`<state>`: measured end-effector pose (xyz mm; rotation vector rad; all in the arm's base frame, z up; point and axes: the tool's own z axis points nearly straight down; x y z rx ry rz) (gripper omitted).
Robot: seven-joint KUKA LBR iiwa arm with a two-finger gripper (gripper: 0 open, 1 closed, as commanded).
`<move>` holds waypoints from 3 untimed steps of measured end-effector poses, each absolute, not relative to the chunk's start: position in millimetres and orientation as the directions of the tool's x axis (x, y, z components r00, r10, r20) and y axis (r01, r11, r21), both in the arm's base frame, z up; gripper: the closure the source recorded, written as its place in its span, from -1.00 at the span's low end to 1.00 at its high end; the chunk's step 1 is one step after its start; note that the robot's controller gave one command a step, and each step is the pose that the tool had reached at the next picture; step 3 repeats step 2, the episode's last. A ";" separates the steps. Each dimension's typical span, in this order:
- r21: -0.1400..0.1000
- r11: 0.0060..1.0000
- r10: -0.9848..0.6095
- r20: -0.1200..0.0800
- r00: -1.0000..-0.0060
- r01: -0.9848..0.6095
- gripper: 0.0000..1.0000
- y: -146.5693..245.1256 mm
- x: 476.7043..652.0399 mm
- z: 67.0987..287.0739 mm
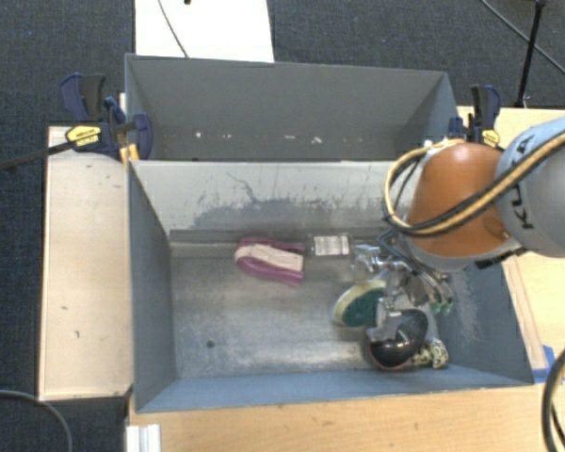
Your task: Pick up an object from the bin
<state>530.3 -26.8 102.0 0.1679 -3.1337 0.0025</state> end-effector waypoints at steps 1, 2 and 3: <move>0.001 0.994 -0.109 -0.004 -0.994 -0.109 1.00 -22.2 531.7 106.9; 0.001 0.990 -0.142 -0.010 -0.990 -0.142 1.00 29.4 508.0 226.6; 0.001 0.990 -0.142 -0.010 -0.990 -0.142 1.00 29.4 508.0 226.6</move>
Offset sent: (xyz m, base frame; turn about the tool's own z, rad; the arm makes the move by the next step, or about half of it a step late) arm 0.0000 0.0000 0.0000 0.0000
